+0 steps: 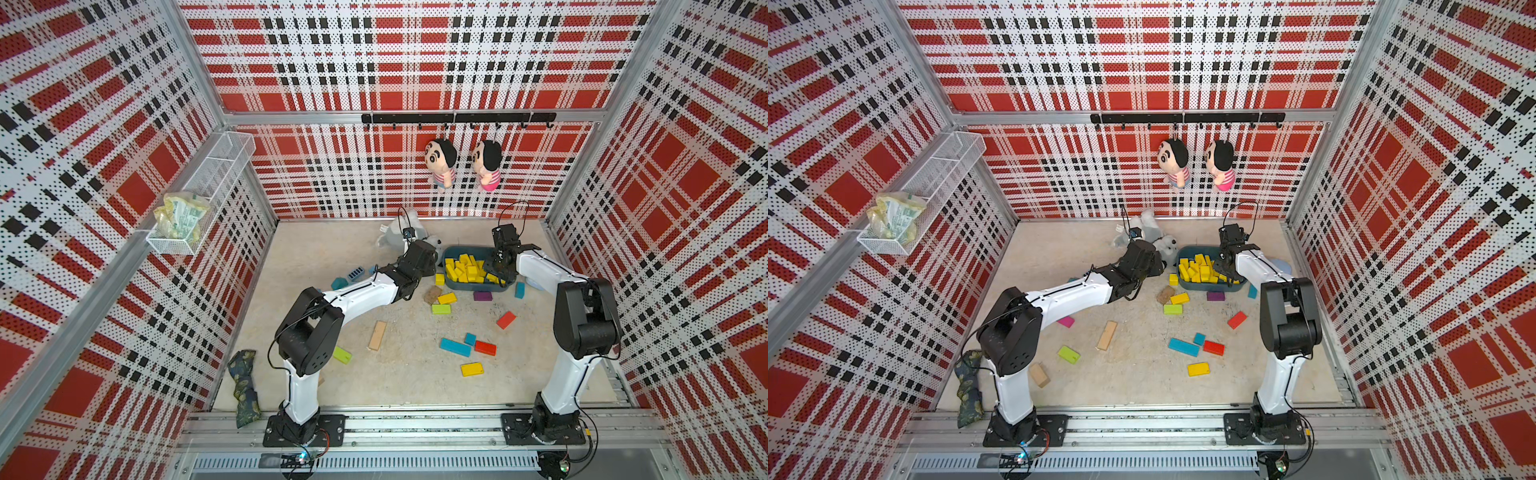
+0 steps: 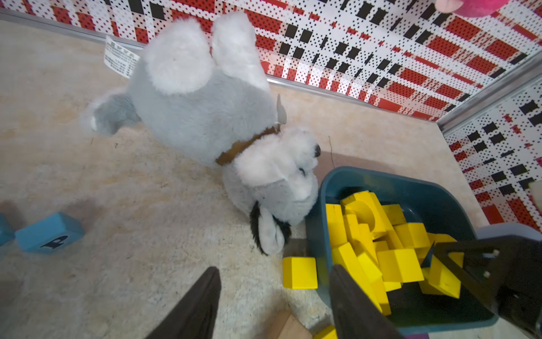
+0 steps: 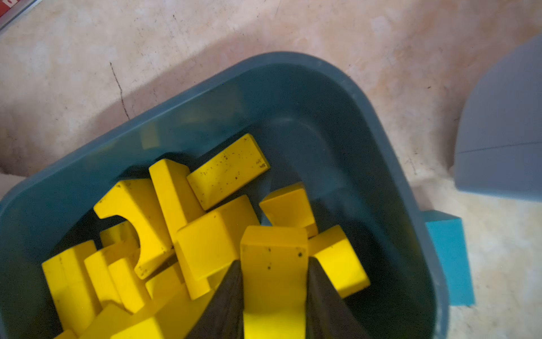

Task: Pick out the yellow building blocks
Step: Place the building block in the storage box.

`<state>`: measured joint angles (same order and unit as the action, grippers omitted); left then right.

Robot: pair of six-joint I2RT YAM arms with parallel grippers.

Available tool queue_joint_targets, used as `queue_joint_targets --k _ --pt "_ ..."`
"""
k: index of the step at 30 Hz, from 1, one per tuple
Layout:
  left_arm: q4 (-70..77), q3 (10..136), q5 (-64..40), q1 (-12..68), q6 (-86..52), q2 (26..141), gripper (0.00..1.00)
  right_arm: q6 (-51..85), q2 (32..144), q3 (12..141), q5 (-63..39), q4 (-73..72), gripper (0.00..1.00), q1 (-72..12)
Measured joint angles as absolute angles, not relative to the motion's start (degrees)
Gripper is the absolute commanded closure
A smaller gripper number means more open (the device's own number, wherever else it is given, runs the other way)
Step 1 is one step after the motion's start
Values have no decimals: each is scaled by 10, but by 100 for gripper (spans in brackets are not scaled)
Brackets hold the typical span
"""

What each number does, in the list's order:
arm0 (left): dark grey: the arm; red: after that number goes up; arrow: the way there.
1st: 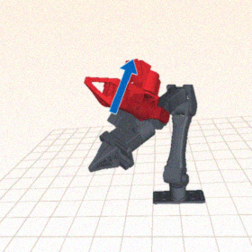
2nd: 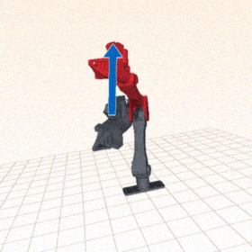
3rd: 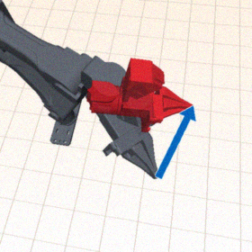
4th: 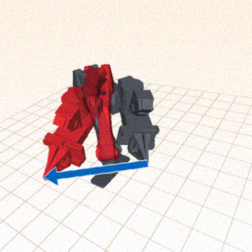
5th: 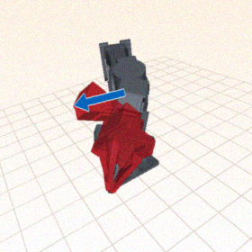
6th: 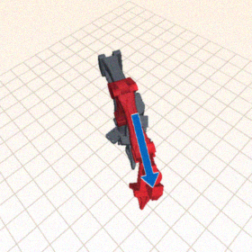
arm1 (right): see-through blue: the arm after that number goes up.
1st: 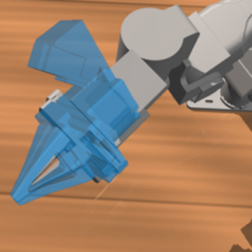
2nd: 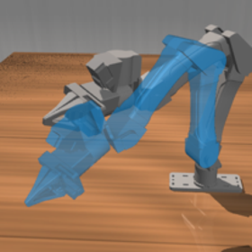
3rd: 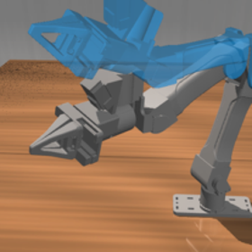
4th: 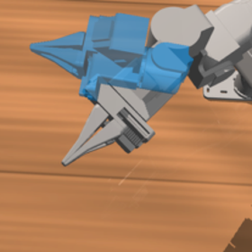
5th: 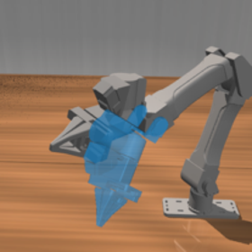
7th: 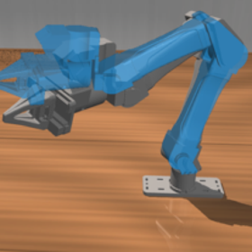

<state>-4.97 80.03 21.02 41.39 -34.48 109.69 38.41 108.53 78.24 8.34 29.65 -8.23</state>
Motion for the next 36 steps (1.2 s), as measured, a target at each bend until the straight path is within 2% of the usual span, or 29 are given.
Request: queue_joint_targets --k 5,10,15,18,24,31,36 --pt "-57 801 203 413 -341 1098 38 395 1087 769 62 272 45 -77" --pt "-58 801 204 412 -340 1098 38 394 1070 752 63 264 44 -74" --pt "-55 788 209 412 -340 1090 38 333 988 718 70 259 43 -88" --pt "-55 761 215 408 -342 1074 38 290 934 717 93 274 43 -128" --pt "-50 711 225 398 -352 1042 38 265 879 696 131 355 41 -272" --pt "-40 644 234 385 -376 989 38 392 849 623 156 470 40 -405" --pt "-39 597 236 375 -392 947 37 583 817 570 157 533 37 -425"
